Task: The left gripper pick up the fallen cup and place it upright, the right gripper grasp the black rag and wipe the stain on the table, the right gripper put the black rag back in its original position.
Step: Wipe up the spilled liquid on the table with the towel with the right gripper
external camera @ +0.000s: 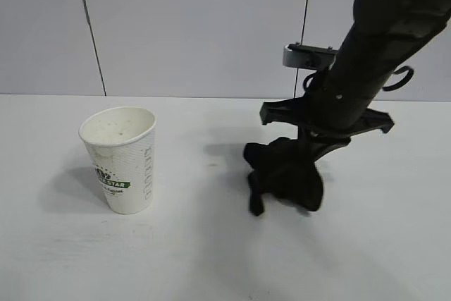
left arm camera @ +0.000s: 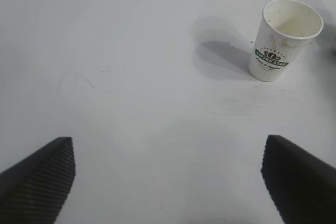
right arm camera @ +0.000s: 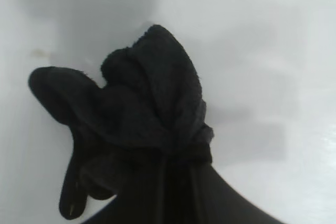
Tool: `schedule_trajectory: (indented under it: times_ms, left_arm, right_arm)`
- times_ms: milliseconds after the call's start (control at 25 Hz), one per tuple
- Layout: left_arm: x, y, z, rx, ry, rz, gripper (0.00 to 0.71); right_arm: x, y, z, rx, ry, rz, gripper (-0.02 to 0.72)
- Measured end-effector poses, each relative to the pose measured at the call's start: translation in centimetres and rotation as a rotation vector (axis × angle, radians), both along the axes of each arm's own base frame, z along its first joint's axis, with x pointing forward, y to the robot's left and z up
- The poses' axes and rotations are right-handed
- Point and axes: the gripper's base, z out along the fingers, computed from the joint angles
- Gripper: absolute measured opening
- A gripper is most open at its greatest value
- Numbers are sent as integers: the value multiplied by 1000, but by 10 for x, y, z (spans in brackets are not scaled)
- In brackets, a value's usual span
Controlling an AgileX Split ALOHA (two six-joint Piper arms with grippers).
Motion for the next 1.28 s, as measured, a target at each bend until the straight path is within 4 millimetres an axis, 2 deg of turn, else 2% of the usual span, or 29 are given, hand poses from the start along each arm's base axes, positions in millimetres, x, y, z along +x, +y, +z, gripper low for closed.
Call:
schedule_trajectory:
  times_ms: [160, 320, 400, 520, 720, 840, 1000, 1280]
  left_arm:
    - [0, 0, 0, 0, 0, 0, 694]
    - [0, 0, 0, 0, 0, 0, 694]
    - [0, 0, 0, 0, 0, 0, 694]
    - [0, 0, 0, -1, 0, 0, 694]
    - [0, 0, 0, -1, 0, 0, 694]
    - [0, 0, 0, -1, 0, 0, 694]
    - [0, 0, 0, -1, 0, 0, 694]
    - [0, 0, 0, -1, 0, 0, 694]
  right_arm:
    - [-2, -27, 5, -87, 45, -51, 28]
    - [-2, -27, 5, -27, 65, -119, 28]
    - [-1, -16, 5, 52, 48, -152, 28]
    - [1, 11, 0, 160, 11, -167, 28]
    - [-4, 73, -23, 217, -88, -54, 28]
    - [-6, 98, -38, 243, -157, -8, 28]
    - [-6, 115, -56, 265, -222, 18, 28]
    - [1, 120, -65, 304, -321, -2, 28]
